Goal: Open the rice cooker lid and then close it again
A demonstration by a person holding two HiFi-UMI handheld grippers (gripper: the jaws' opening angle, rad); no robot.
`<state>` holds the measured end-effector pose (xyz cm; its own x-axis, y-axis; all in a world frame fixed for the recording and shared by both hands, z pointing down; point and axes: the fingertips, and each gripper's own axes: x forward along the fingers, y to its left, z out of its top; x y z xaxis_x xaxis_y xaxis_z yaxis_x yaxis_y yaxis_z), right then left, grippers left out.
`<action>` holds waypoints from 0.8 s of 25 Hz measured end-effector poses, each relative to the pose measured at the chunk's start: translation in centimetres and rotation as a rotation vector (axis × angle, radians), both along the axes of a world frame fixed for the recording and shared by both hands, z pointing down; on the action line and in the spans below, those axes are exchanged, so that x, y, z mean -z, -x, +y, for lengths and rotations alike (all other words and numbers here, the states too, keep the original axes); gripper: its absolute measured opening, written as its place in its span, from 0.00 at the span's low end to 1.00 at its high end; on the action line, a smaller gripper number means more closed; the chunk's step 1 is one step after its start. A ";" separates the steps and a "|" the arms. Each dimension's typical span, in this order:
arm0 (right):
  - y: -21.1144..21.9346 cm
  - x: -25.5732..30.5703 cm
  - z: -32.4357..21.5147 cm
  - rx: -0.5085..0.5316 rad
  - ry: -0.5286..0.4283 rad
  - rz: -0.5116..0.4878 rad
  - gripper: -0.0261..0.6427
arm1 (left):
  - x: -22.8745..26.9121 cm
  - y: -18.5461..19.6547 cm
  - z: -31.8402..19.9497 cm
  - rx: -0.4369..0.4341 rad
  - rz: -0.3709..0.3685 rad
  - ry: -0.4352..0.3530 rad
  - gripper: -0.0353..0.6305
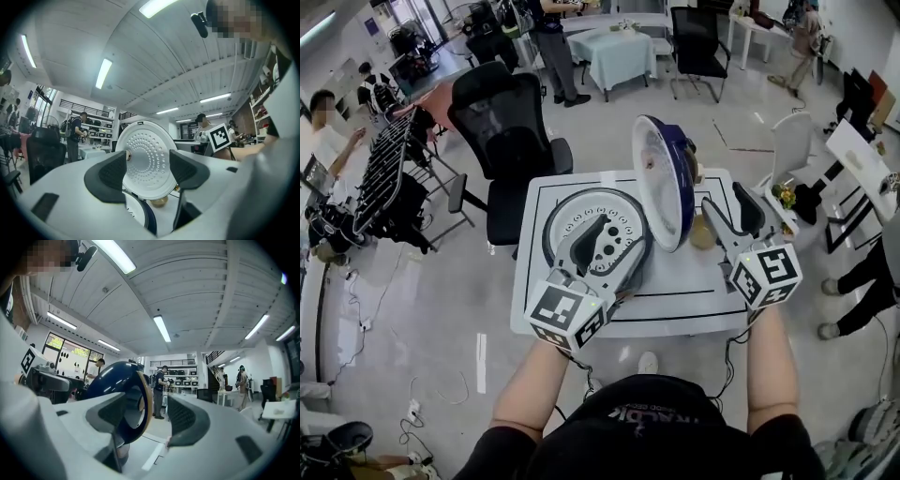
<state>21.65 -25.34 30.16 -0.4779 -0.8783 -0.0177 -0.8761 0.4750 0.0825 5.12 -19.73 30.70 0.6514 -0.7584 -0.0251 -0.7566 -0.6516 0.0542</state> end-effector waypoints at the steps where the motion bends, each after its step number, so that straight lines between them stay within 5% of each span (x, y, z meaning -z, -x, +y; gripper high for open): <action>1: 0.0 -0.1 -0.7 0.009 0.005 0.000 0.44 | 0.0 0.1 -0.2 0.012 -0.002 0.001 0.47; 20: 3.3 -3.3 -8.5 0.155 0.071 0.030 0.44 | -0.2 1.7 -1.8 0.200 -0.038 0.011 0.47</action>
<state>18.31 -33.83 33.48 -0.6072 -0.7925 0.0579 -0.7894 0.6099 0.0690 3.44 -21.52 30.94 0.4880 -0.8728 0.0058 -0.8725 -0.4877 0.0295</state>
